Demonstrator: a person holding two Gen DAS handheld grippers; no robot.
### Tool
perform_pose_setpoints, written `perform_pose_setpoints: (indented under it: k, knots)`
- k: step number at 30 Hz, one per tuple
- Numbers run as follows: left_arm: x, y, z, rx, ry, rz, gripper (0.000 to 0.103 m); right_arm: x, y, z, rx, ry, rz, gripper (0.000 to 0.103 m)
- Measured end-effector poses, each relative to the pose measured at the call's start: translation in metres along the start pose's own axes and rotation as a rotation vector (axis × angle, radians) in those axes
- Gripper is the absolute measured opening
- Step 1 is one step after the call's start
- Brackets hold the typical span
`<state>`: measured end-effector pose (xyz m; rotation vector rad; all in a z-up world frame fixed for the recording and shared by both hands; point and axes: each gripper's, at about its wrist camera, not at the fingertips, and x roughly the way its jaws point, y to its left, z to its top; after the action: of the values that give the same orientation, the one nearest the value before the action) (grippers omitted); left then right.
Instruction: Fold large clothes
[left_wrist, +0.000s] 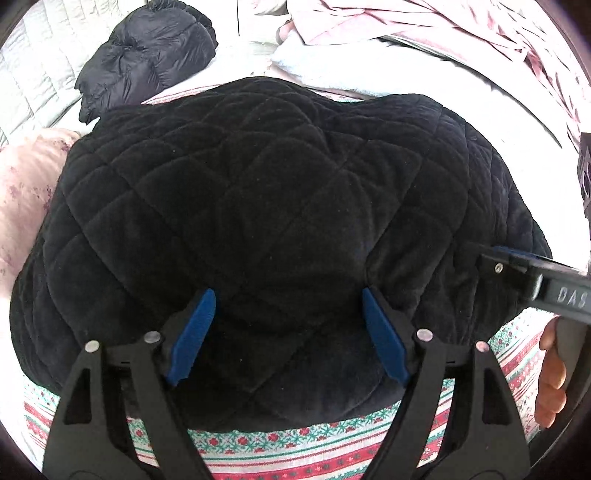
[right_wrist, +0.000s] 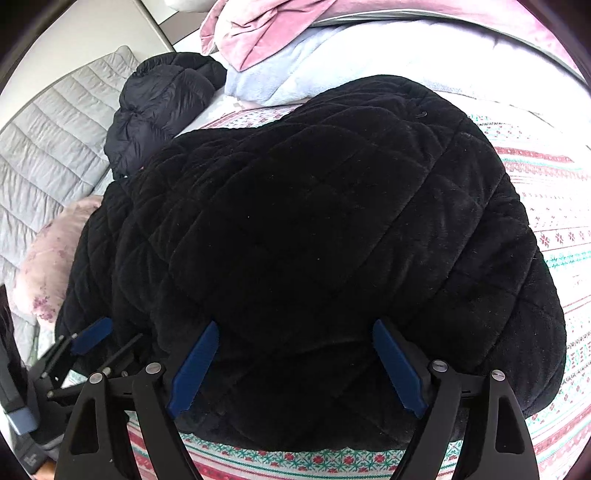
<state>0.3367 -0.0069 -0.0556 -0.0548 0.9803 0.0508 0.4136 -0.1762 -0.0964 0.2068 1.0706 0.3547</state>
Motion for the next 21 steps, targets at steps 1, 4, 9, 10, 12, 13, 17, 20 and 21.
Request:
perform_pose_setpoints:
  k: [1,4,9,10,12,13,17,20,21]
  knots:
    - [0.001,0.001,0.000,-0.006,0.003,-0.006,0.081,-0.002,-0.002,0.000,0.014,-0.002,0.012,0.087]
    - [0.002,0.002,-0.001,-0.006,0.008,-0.012,0.081,-0.008,-0.007,0.001,0.038,-0.006,0.034,0.087]
    - [-0.008,0.013,0.010,-0.039,0.026,-0.062,0.081,-0.009,-0.010,0.003,0.045,-0.004,0.043,0.087]
    - [-0.013,0.015,0.013,-0.047,0.023,-0.074,0.080,-0.010,-0.011,0.004,0.049,-0.003,0.043,0.087]
    - [-0.020,0.017,0.018,-0.054,0.009,-0.072,0.080,-0.010,-0.010,0.003,0.056,-0.002,0.044,0.087]
    - [-0.022,0.018,0.021,-0.058,-0.004,-0.057,0.080,-0.010,-0.010,0.004,0.060,0.000,0.046,0.087]
    - [-0.015,0.019,0.023,-0.074,-0.001,-0.053,0.080,-0.013,-0.014,0.005,0.086,-0.002,0.071,0.087]
    - [-0.003,0.016,0.017,-0.058,0.016,-0.041,0.081,-0.014,-0.017,0.005,0.101,0.001,0.089,0.087]
    - [0.001,0.014,0.015,-0.045,0.014,-0.030,0.081,-0.013,-0.017,0.005,0.106,0.002,0.092,0.087]
